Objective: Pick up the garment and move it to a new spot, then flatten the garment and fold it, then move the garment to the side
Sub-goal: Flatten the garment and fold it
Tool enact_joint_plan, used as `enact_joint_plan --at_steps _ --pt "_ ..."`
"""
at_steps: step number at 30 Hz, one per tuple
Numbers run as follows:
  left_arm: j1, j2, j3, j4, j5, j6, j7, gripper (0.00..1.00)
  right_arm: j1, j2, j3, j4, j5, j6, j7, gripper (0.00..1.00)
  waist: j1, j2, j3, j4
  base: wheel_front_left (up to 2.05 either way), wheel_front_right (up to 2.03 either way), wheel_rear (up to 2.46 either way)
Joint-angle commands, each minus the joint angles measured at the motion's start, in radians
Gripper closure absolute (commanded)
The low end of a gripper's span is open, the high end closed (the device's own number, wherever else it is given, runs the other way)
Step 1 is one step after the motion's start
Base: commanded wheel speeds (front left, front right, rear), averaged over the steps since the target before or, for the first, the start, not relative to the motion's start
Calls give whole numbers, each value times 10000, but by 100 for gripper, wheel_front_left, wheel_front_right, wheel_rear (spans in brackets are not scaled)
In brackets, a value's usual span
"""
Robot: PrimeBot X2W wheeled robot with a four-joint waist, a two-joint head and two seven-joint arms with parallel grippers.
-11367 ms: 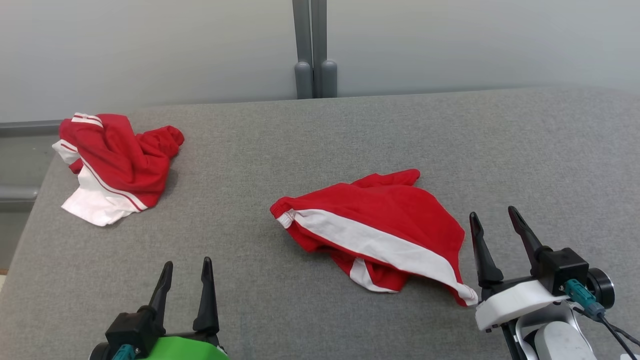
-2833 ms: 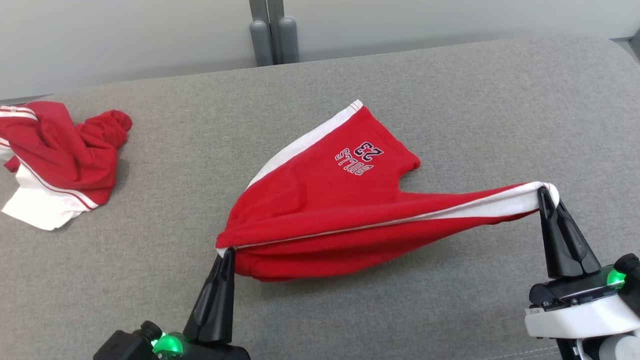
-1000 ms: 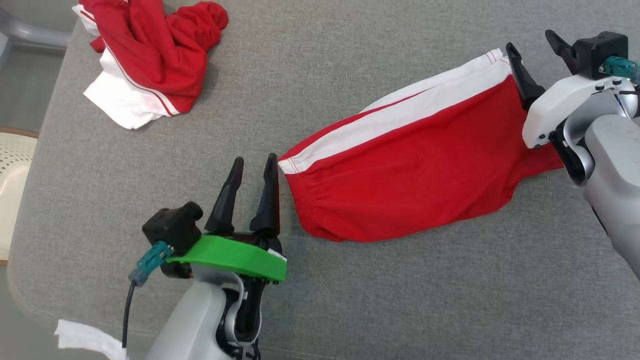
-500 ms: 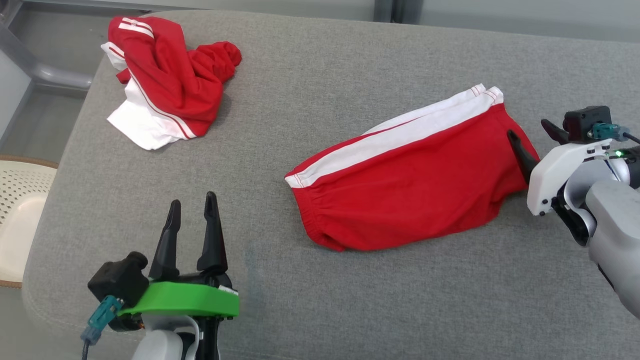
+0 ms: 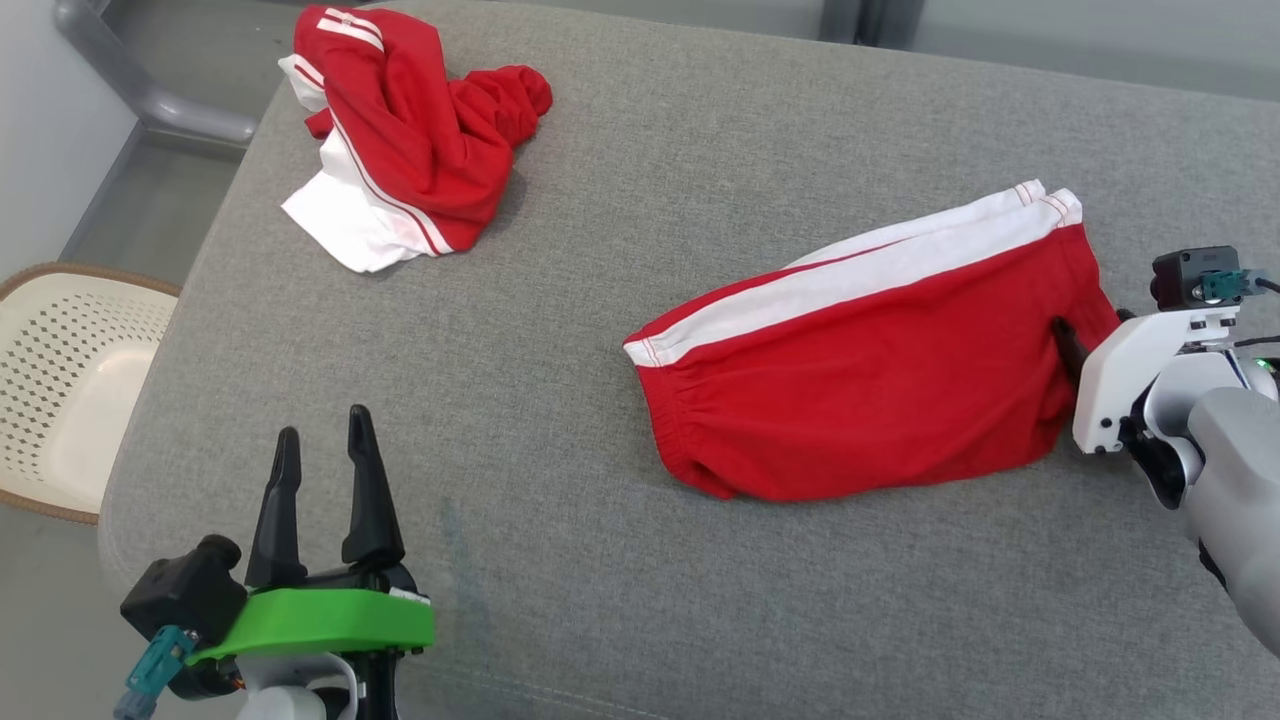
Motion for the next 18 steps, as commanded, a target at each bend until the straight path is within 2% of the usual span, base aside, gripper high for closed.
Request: enact_joint_plan --at_steps 1,3,4,12,18 --pt "114 -4 62 -2 49 -46 -2 0 246 163 131 89 108 9 298 65 0 0 -5 -15 0 0 0" --pt "142 -20 141 23 89 -58 -2 0 286 196 197 1 232 10 447 93 0 0 -25 -81 0 0 0" --pt "145 -25 163 34 106 -67 -2 0 285 204 206 -25 287 9 483 100 0 0 -34 -114 0 0 0" --pt "94 -41 303 72 457 -157 -2 0 93 188 147 -318 576 -3 -166 100 0 0 -179 -757 0 0 0" --pt "-22 33 635 236 986 -255 -3 0 428 162 70 -671 894 -2 -893 100 0 0 -396 -1696 0 0 0"
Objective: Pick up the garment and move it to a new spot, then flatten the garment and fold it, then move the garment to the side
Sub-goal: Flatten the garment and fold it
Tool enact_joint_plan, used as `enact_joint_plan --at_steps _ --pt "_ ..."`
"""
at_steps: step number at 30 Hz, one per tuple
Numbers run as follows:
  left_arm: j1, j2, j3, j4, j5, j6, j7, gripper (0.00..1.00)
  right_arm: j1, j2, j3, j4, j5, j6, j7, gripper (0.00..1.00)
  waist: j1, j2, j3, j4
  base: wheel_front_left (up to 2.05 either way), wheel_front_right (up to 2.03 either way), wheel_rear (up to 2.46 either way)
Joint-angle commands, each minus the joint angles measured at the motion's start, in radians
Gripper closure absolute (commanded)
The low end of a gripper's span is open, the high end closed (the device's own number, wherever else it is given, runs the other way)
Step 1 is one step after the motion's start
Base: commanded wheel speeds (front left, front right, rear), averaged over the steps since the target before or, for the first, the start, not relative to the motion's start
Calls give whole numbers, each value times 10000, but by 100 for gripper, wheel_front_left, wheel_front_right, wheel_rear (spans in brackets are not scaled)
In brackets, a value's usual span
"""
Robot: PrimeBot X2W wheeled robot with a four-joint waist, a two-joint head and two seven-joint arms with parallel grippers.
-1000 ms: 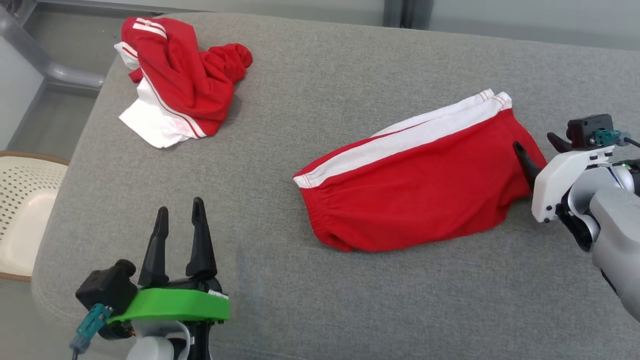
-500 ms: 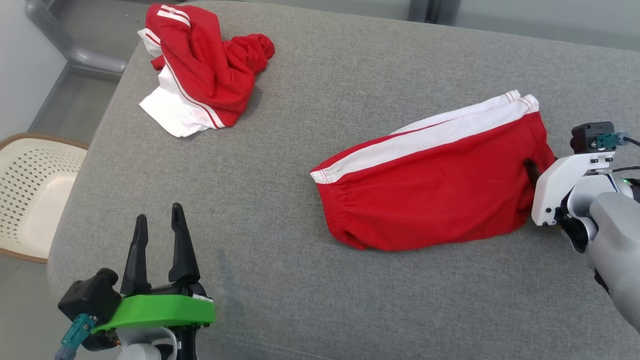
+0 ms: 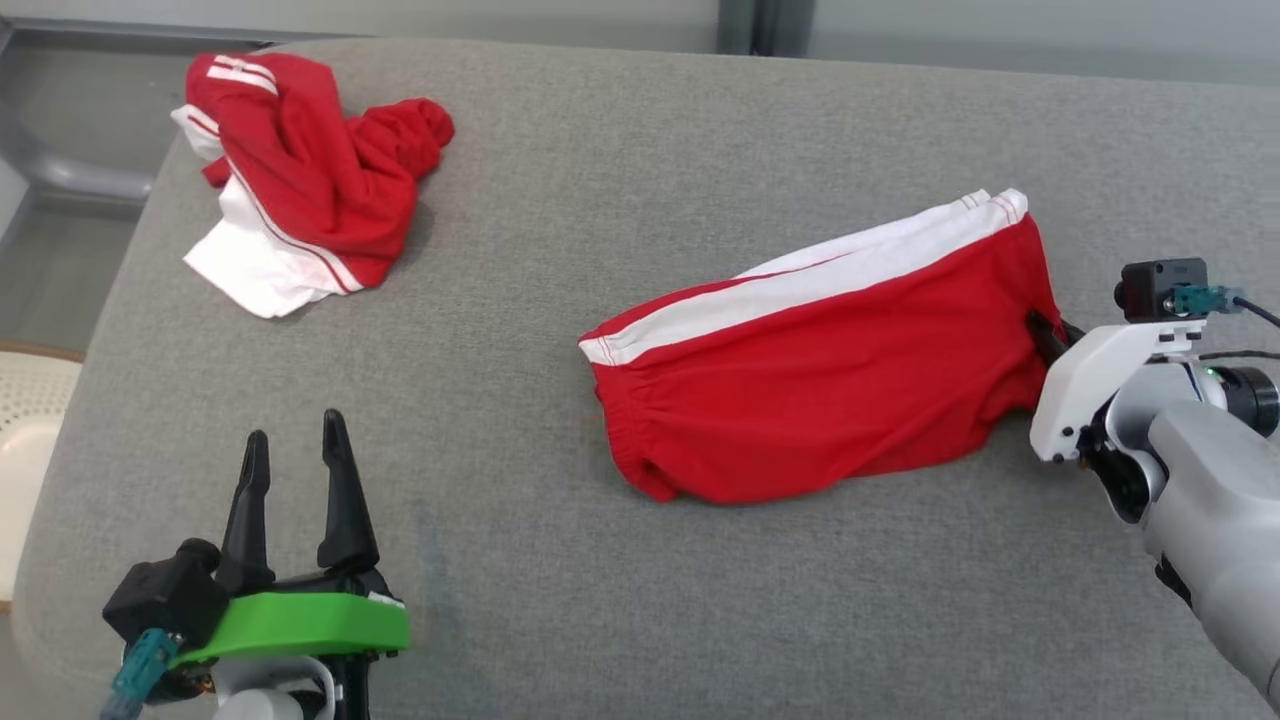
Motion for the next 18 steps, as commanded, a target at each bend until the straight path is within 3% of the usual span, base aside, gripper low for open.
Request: enact_joint_plan --at_steps 1,9,18 --pt "-44 103 109 37 260 -31 -3 0 292 -97 -37 -52 122 -17 -195 100 0 0 -221 -738 0 0 0" --pt "-85 203 385 386 1148 -237 0 0 1188 -260 -360 -300 659 -17 -1078 100 0 0 -384 -2178 0 0 0" --pt "-224 143 373 785 1574 -438 0 0 1409 -331 -593 -220 680 -17 -1380 100 0 0 -519 -2646 0 0 0"
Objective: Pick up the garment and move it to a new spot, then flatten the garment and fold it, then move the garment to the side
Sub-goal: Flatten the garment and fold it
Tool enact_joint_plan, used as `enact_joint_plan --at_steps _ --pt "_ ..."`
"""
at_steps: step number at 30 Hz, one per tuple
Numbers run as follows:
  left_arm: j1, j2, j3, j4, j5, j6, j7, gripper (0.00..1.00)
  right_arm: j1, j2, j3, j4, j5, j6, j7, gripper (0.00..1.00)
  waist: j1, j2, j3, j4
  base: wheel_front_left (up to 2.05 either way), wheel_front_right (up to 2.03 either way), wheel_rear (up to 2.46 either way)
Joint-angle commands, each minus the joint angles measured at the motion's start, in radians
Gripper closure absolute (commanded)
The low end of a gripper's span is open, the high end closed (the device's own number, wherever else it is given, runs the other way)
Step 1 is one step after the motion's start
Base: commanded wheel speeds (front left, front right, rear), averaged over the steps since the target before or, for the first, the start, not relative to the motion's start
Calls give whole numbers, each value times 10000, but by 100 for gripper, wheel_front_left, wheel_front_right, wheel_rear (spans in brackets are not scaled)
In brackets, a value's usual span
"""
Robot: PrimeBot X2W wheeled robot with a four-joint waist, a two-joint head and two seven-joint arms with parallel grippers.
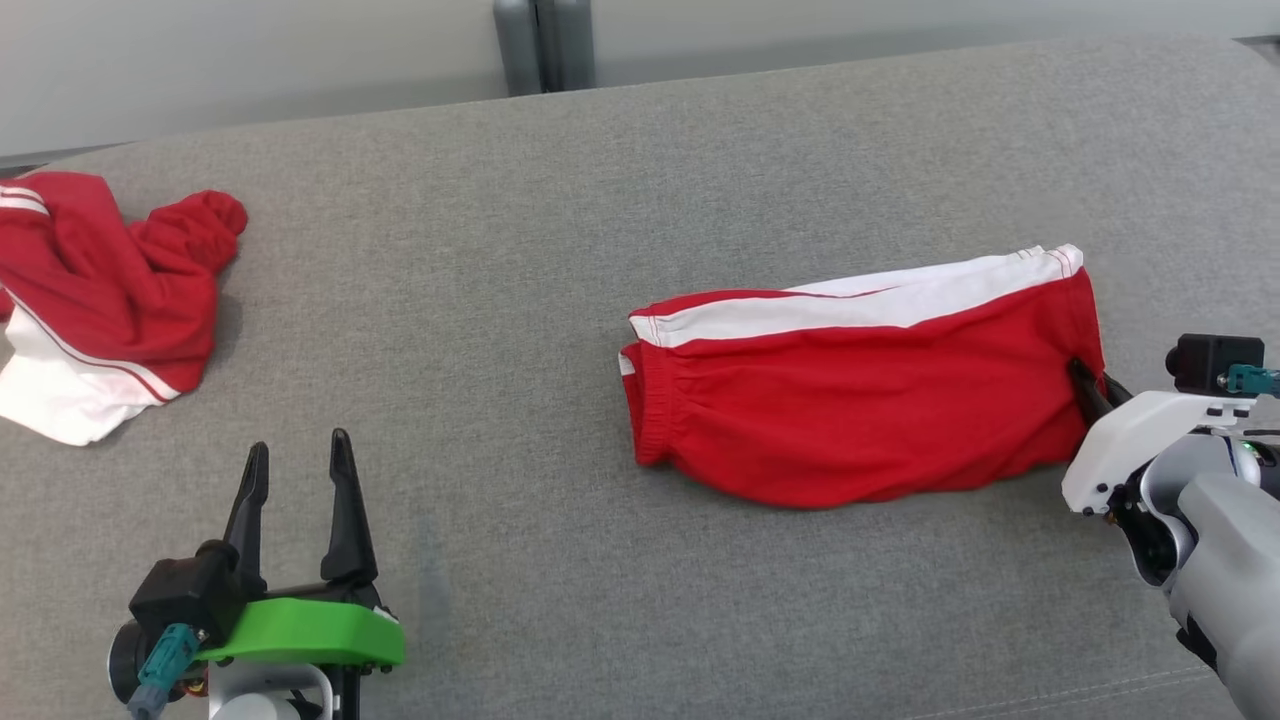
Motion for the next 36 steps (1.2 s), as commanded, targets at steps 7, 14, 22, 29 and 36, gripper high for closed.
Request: enact_joint_plan --at_steps 7,14,22,29,36 --pt "-43 -12 31 258 363 -126 1 0 162 19 -79 -29 -178 -17 -167 100 0 -1 -486 -19 0 0 0" --pt "210 -58 87 411 347 -180 1 0 357 202 15 -916 147 -14 -94 100 0 -1 -906 332 0 0 0" --pt "406 -100 135 340 261 -168 1 0 248 489 489 -2468 34 -14 183 100 0 -1 -1151 844 0 0 0" --pt "434 -123 85 270 166 -170 1 0 253 1022 990 -3070 -308 -13 641 100 0 -1 -1126 1306 0 0 0" --pt "402 -133 50 236 111 -130 2 0 439 1515 1547 -3101 -638 -13 1137 100 0 -1 -994 1627 0 0 0"
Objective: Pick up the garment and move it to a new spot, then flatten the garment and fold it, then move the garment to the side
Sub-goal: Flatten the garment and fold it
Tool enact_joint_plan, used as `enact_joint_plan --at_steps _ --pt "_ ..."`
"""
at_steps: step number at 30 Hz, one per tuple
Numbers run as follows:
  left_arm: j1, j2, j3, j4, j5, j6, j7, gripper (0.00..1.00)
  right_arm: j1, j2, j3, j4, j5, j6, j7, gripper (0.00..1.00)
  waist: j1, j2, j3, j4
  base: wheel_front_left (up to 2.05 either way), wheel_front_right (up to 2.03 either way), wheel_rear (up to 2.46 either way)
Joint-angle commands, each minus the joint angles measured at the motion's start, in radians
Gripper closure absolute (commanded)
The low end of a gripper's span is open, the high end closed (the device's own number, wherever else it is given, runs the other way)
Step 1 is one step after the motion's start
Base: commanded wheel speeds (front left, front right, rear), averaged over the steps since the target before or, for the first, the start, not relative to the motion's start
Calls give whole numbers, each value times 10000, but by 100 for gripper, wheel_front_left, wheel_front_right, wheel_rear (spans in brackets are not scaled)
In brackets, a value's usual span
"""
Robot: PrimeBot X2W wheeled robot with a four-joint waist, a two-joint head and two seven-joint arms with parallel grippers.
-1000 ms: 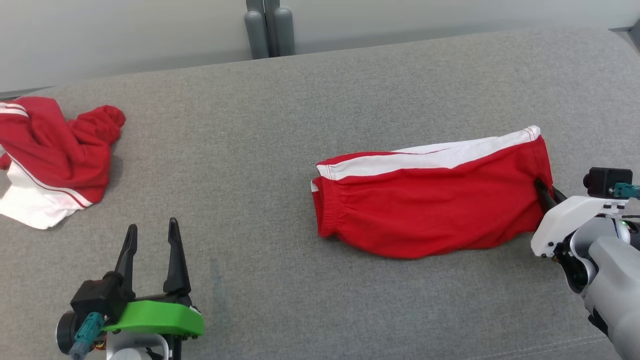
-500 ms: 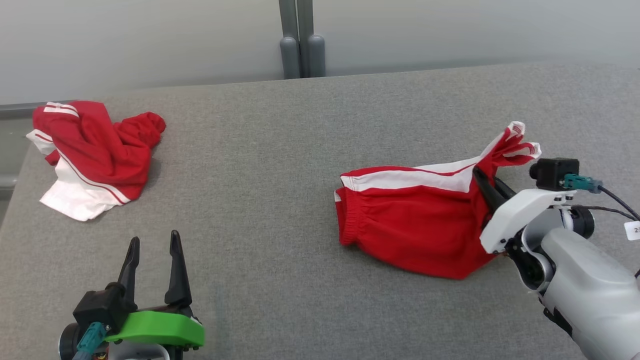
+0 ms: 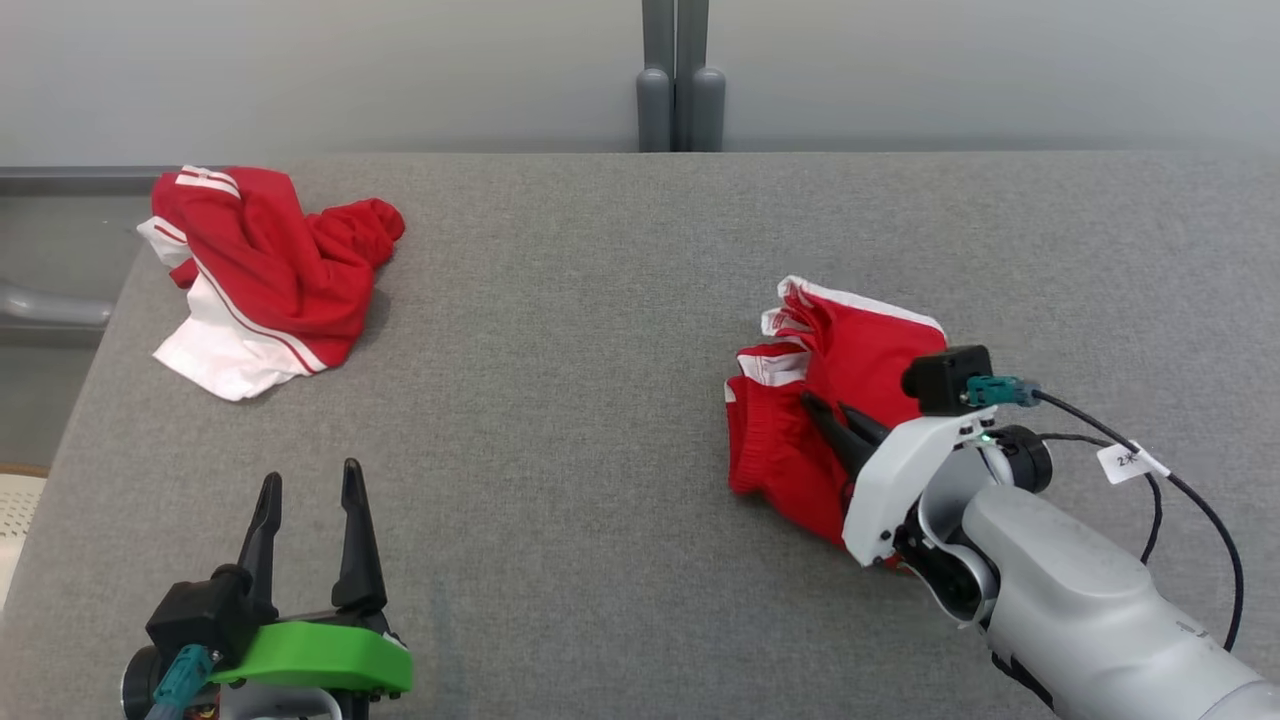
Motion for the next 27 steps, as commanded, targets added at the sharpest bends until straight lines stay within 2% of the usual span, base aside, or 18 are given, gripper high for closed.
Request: enact_joint_plan --at_steps 1,10,11,12,21,27 --pt "88 6 -11 -35 -34 20 1 0 155 51 100 15 -66 -7 98 100 0 0 74 101 0 0 0" --pt "-20 3 -50 -78 -157 97 2 0 248 194 519 71 -256 -7 354 100 0 0 173 163 0 0 0" --pt "-12 3 -60 -86 -167 110 1 0 271 228 500 66 -190 -7 344 71 0 0 176 147 0 0 0" --pt "-8 3 -80 -88 -182 123 1 0 295 263 519 25 -147 -7 338 0 0 0 179 124 0 0 0" --pt "78 5 -350 -22 -315 139 1 0 615 48 382 -763 105 -7 -188 0 0 0 89 -147 0 0 0" --pt "221 7 -664 -62 -441 270 1 0 955 -377 -365 -1418 165 -7 -748 0 0 0 15 -325 0 0 0"
